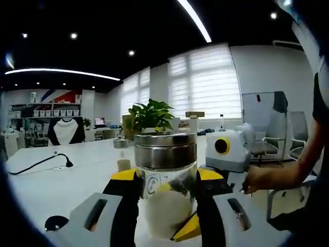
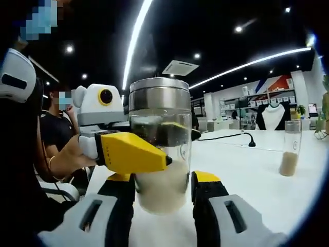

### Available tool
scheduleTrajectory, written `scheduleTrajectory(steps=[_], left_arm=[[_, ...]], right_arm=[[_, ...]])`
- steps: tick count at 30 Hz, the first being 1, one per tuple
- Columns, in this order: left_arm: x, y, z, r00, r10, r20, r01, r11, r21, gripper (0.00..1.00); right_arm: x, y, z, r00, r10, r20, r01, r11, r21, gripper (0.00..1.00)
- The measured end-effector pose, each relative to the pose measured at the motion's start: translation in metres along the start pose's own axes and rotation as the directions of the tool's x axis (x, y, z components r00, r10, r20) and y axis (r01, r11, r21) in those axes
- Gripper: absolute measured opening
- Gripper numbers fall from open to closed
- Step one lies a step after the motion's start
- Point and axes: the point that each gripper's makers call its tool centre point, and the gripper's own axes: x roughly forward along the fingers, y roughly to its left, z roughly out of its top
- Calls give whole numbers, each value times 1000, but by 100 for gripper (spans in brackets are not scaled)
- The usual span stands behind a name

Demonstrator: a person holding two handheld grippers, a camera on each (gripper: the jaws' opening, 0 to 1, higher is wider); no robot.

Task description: Rotate the seasoning bottle until the label or dispensing opening points toward the visible target arrow and the bottle remains upright within the marked orientation range

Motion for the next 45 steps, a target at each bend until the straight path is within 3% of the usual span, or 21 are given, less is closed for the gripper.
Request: scheduleTrajectory(steps=[5,10,15,19,23,28,33,34,36,45], left_arm=[[-1,-1,0,1000,-18,13,18,1000,-14,44],[-3,2,1,1000,-25,15,26,999,-29,44],[-1,8,-2,999,39,-16,-39,998,-38,44],[-1,14,-1,993,117,-23,-117,993,-25,44],[-2,17,4,985,170,5,-169,985,-36,45],[-5,21,12,972,231,30,-230,972,-46,46],[-9,26,16,950,309,41,-307,950,-53,47],[-10,27,16,944,328,33,-327,944,-45,46],[-12,30,16,927,373,33,-372,928,-24,46],[-19,36,9,872,488,39,-488,873,-8,49]], right_arm=[[-1,1,-1,1000,4,3,-4,1000,-9,38],[1,1,-1,999,-39,13,40,999,-24,38],[4,-8,-3,993,-116,35,115,993,15,38],[6,-17,-3,975,-217,46,218,976,-18,38],[10,-18,0,962,-266,59,269,962,-40,38],[13,-22,5,929,-357,97,363,930,-54,38],[17,-24,6,901,-418,121,425,904,-43,38],[18,-25,6,888,-443,121,452,891,-51,38],[20,-26,4,879,-463,115,470,881,-51,38],[26,-23,-2,852,-513,103,521,849,-81,38]])
